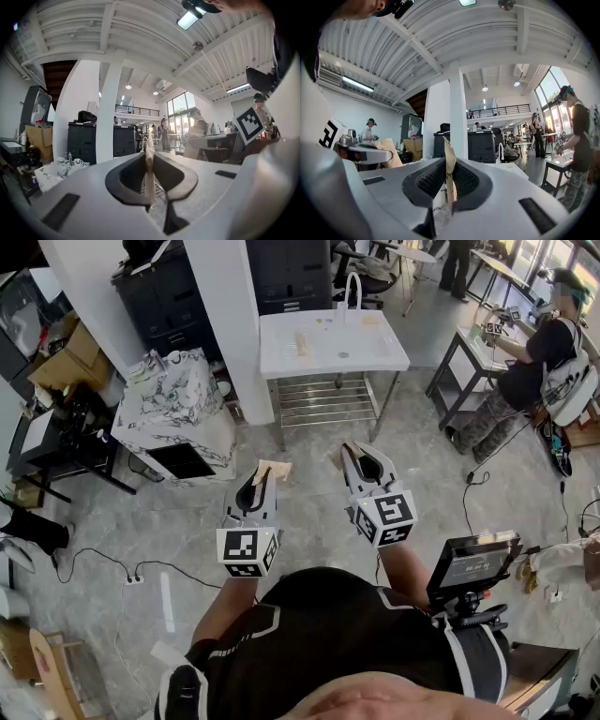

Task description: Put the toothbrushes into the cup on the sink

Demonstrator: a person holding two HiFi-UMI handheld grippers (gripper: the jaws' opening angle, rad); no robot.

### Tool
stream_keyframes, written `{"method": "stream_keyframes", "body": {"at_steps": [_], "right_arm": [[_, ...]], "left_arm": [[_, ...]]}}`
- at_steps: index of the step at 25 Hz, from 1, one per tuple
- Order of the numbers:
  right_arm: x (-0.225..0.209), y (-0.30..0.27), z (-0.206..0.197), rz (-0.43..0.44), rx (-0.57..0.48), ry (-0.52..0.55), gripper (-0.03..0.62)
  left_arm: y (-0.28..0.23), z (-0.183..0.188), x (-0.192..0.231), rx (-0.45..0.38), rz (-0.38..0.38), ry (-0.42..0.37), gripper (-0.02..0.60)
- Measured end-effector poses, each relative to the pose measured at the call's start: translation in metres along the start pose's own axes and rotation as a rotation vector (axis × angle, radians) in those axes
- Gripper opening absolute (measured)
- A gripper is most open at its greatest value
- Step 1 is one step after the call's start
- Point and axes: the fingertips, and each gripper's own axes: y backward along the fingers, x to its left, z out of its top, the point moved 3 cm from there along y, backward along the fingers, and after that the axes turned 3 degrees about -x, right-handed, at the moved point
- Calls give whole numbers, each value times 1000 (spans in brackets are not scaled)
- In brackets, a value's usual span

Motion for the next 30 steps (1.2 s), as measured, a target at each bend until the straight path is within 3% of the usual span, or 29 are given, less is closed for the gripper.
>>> {"method": "stream_keyframes", "body": {"at_steps": [4, 12, 30], "right_arm": [[5, -2, 5, 8, -6, -3, 48], [6, -6, 5, 1, -3, 4, 48], [45, -37, -2, 29, 5, -28, 49]], "left_arm": [[2, 4, 5, -21, 11, 24, 54], [-1, 3, 6, -13, -43, 45, 54], [20, -3, 55, 4, -11, 34, 54]]}}
